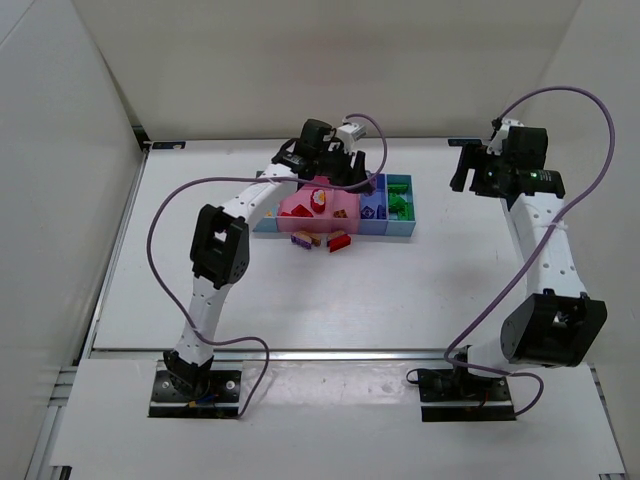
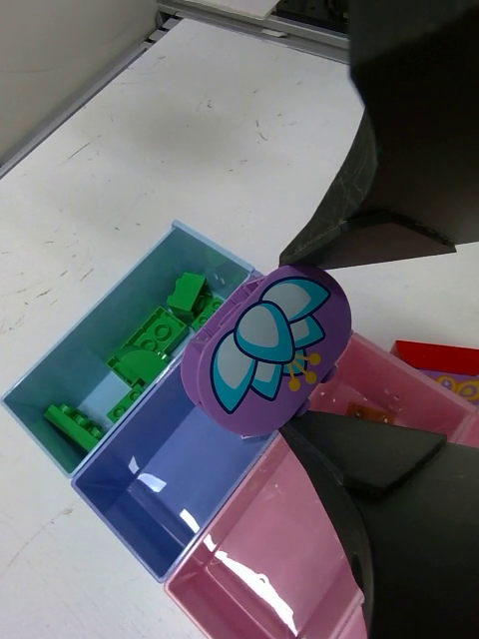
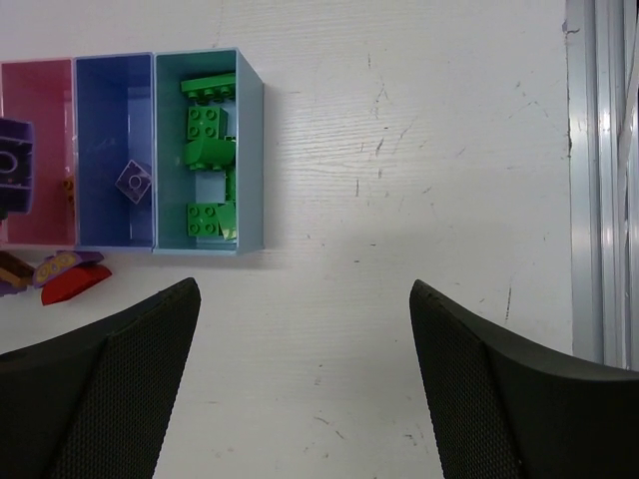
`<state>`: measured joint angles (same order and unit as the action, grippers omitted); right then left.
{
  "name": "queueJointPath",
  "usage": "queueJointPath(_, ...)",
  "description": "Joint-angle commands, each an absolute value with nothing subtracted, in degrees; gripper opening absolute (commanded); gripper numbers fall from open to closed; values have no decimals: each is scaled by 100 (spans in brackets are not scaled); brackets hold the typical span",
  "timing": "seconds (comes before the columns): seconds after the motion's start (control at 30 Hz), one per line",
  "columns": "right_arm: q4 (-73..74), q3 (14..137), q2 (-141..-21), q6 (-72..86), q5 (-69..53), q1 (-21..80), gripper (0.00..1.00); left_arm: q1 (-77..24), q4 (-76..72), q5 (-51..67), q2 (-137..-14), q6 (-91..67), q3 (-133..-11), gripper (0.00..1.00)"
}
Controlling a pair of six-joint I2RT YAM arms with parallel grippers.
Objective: Sort the legos into containers by color
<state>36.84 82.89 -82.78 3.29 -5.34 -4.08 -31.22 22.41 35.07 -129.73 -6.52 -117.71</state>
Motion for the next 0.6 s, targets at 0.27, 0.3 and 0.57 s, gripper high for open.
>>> queueJointPath(0.27,3647,8218,-8121,440,-782,-536,88,-3155,2461,3674,-13509,-800,-12762,41)
queueJointPath(0.3,3647,8226,-8156,448,-817,-545,88,-3155,2470,3648,-13535,-800,-12788,46)
queueJointPath(0.57,3612,8253,-8297,466,-1011,-545,88,-3164,2426,3639,-13492,-739,-12762,65)
